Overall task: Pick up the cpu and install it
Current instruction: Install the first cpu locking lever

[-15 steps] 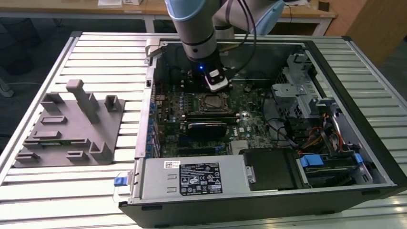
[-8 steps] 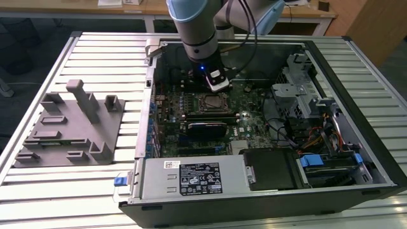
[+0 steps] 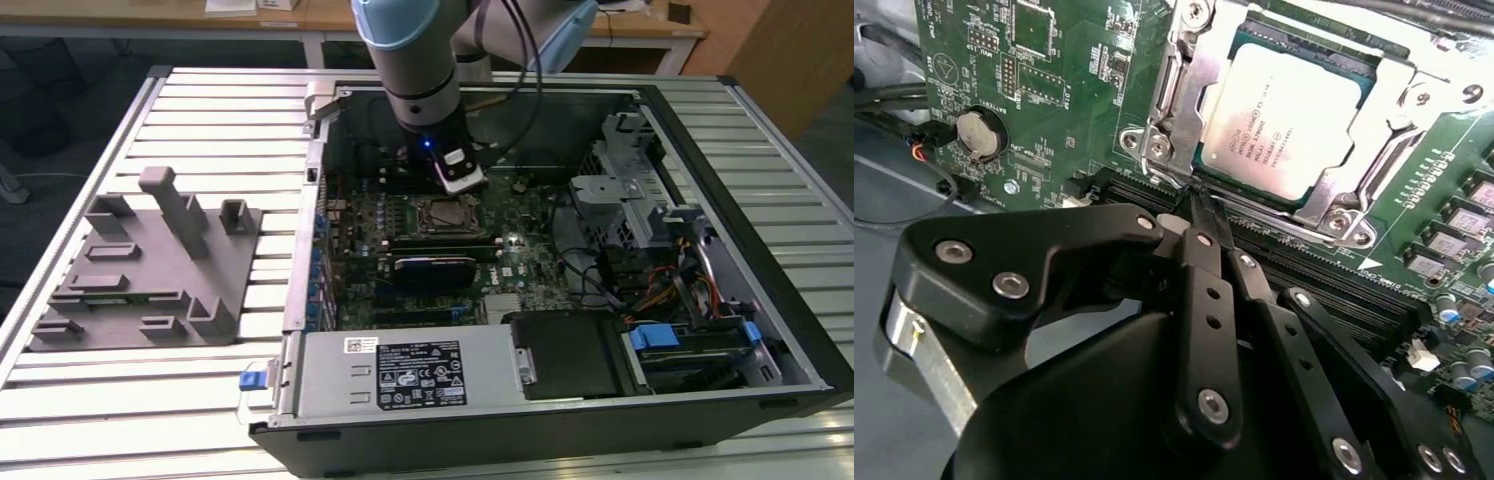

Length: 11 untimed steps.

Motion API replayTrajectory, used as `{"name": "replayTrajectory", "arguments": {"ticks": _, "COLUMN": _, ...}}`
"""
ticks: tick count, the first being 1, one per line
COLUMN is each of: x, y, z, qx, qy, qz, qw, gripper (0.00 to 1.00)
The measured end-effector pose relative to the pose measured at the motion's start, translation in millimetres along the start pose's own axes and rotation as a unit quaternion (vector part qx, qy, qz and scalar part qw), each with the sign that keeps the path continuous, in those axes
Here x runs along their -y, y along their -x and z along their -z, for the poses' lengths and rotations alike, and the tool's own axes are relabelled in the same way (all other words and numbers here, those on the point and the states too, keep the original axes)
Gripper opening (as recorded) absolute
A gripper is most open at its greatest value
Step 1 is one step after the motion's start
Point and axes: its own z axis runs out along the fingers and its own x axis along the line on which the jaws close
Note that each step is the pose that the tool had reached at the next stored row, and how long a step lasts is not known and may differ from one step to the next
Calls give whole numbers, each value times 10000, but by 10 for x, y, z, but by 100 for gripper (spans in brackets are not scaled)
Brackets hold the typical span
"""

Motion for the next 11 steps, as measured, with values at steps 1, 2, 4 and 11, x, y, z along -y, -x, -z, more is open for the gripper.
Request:
{"name": "replayTrajectory", "arguments": {"ticks": 1, "x": 6, "y": 5, "z": 0, "qx": -2, "qy": 9, "qz": -3, "qw": 10000, "gripper": 11}}
{"name": "replayTrajectory", "arguments": {"ticks": 2, "x": 12, "y": 10, "z": 1, "qx": -4, "qy": 15, "qz": -5, "qw": 10000, "gripper": 11}}
{"name": "replayTrajectory", "arguments": {"ticks": 4, "x": 26, "y": 19, "z": 4, "qx": -6, "qy": 24, "qz": -8, "qw": 10000, "gripper": 11}}
{"name": "replayTrajectory", "arguments": {"ticks": 11, "x": 39, "y": 31, "z": 3, "qx": -16, "qy": 67, "qz": -21, "qw": 10000, "gripper": 11}}
